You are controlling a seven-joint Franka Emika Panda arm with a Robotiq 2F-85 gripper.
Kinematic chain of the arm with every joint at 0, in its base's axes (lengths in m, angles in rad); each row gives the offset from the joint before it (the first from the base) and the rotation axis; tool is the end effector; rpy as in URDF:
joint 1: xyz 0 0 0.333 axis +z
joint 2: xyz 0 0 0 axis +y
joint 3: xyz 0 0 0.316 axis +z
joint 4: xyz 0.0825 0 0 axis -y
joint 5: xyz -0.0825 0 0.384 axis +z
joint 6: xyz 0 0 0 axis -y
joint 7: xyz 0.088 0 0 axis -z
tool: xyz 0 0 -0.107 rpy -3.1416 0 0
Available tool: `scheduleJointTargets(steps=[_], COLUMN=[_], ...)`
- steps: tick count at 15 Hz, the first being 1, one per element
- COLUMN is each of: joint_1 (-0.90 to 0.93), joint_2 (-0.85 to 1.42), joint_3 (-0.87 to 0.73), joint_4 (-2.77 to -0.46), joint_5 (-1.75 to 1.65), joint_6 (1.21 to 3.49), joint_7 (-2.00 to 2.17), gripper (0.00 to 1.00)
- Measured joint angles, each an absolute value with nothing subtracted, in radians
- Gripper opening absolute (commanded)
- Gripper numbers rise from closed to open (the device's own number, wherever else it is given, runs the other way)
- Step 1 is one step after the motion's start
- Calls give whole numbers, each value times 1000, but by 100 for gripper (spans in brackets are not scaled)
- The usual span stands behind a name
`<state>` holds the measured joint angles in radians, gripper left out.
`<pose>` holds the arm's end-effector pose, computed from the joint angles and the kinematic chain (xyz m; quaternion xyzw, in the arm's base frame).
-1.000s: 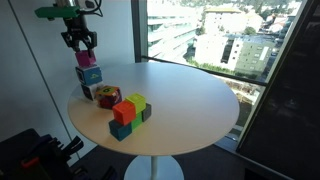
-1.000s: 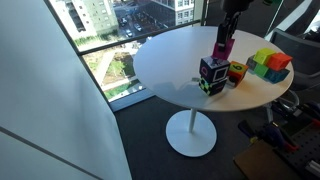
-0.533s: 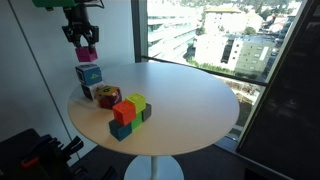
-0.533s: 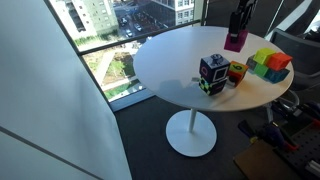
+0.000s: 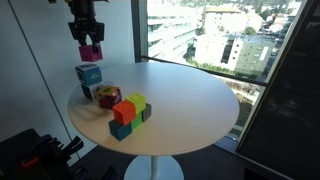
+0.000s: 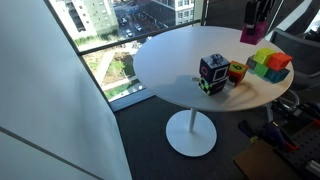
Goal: Place the pink block on top of the block pyramid
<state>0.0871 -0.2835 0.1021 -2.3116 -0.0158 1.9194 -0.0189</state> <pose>0.4398 0.0846 0.4474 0.9928 0.1040 -0.0531 0.0260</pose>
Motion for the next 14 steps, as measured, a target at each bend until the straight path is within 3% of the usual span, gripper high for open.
scheduleJointTargets(steps=[14], joint_1=[1], joint_2=[-341], joint_3=[26], joint_4=[-2354], joint_5=[-19], joint_6=[1888], joint_7=[19], gripper=[29])
